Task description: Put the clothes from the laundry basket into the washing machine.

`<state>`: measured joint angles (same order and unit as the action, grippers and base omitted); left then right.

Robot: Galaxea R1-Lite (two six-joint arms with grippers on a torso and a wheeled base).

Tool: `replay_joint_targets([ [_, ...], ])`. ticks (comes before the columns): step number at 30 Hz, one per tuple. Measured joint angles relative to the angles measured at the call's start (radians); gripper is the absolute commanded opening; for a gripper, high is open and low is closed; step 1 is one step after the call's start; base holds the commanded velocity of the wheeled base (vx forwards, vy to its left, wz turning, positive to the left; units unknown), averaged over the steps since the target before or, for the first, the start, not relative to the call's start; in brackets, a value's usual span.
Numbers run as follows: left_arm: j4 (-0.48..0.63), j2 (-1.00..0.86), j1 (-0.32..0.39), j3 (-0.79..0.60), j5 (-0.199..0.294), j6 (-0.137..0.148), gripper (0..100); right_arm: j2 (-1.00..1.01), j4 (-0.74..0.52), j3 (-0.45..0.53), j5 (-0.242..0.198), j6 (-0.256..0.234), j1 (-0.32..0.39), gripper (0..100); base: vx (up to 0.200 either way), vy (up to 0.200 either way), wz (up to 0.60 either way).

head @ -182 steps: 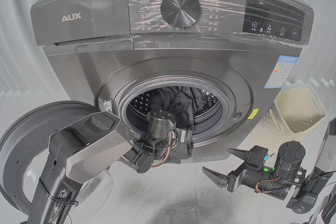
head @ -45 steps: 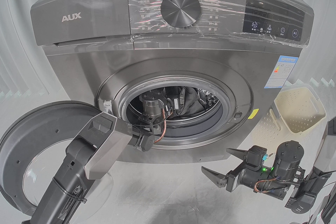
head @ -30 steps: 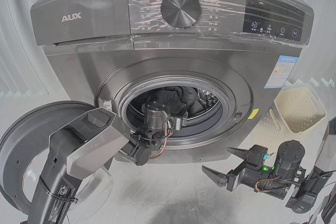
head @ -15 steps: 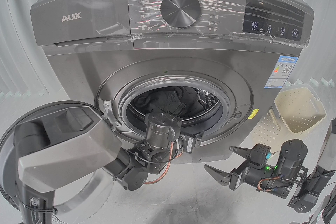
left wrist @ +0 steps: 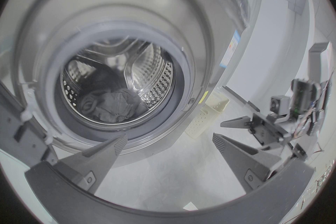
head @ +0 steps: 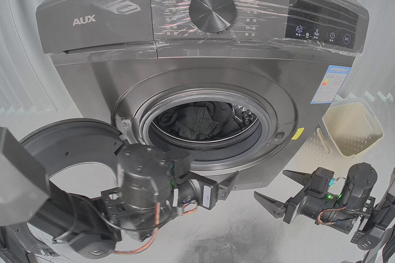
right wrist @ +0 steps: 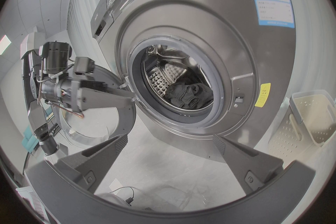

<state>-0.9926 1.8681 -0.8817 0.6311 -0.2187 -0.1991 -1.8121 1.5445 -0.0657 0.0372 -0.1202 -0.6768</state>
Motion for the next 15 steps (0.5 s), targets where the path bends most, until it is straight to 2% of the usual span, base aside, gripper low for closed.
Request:
replay_joint_targets([
  [4, -0.001, -0.146, 0.004, -0.121, -0.009, -0.008, 100, 0.053, 0.000, 0.024, 0.009, 0.004, 0.016, 100, 0.000, 0.000, 0.00],
  [9, -0.002, -0.291, 0.038, -0.254, -0.032, -0.007, 100, 0.113, -0.001, 0.044, 0.073, 0.008, 0.038, 100, 0.000, 0.000, 0.00],
  [15, 0.003, -0.436, 0.086, -0.334, -0.040, -0.006, 100, 0.193, -0.054, 0.048, 0.109, 0.014, 0.060, 100, -0.200, 0.000, 0.00],
])
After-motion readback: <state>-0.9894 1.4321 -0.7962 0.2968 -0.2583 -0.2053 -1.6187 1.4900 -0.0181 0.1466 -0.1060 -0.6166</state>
